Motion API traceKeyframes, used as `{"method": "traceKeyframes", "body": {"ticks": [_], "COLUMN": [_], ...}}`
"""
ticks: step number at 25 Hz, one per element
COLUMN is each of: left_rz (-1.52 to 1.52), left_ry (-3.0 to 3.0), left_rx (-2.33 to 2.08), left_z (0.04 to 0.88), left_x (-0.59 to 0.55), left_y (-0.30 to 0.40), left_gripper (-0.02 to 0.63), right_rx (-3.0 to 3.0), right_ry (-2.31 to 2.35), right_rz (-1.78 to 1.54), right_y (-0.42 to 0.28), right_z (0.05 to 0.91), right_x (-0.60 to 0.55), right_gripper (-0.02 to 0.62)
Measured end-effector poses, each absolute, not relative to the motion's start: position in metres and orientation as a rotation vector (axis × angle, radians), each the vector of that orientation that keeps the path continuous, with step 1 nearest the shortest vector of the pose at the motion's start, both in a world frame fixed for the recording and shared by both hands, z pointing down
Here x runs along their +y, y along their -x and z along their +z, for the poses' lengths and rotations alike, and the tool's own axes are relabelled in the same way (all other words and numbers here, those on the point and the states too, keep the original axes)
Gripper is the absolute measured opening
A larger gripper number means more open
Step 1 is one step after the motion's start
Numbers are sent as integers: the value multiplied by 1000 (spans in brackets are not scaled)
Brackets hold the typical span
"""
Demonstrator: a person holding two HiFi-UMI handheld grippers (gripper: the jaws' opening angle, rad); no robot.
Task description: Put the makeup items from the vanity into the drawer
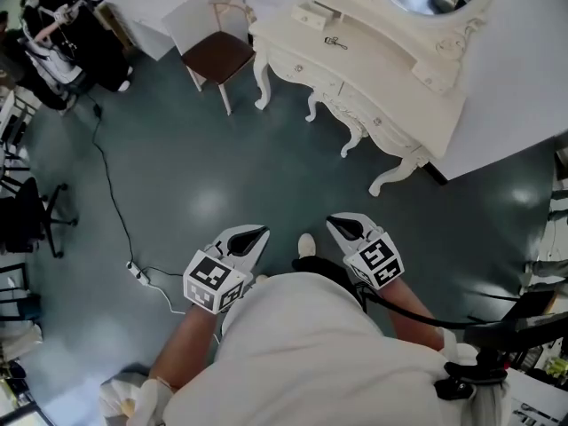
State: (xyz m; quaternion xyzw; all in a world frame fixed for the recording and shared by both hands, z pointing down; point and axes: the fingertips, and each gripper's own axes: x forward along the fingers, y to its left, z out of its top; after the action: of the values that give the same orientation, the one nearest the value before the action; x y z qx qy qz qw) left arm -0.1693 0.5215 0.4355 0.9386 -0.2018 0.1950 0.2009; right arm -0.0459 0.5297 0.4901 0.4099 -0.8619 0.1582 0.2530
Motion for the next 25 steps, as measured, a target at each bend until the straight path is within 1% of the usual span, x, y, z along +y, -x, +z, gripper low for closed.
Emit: {"method": "traceKeyframes", "body": {"ticks": [1,3,8,12,19,25], "left_rz": [545,548,563,538,560,541], "left_ry": [-2623,-2626,-2635,-2631,-2615,-2650], "left_rx": [-570,-586,-616,-630,-604,-514], "left_z": [435,431,425,428,440,450], "left_x": [512,490,441,404,335,234], "left_y": [158,136,82,49,38,40], "left_gripper": [3,3,3,3,3,3], "right_rx": [-2348,-2360,-2398,-2390,-2370,-2307], "right_ry": [-1107,-1093,-1074,-1070,-1103,-1183], "right_rz": [417,395,371,390,422,445], "right_y": [36,15,-32,-64,-82,-82], "right_z": [490,489,484,498,510,515], "right_x": [518,490,438,406,339,256], "right_gripper": [4,38,41,41,38,38]}}
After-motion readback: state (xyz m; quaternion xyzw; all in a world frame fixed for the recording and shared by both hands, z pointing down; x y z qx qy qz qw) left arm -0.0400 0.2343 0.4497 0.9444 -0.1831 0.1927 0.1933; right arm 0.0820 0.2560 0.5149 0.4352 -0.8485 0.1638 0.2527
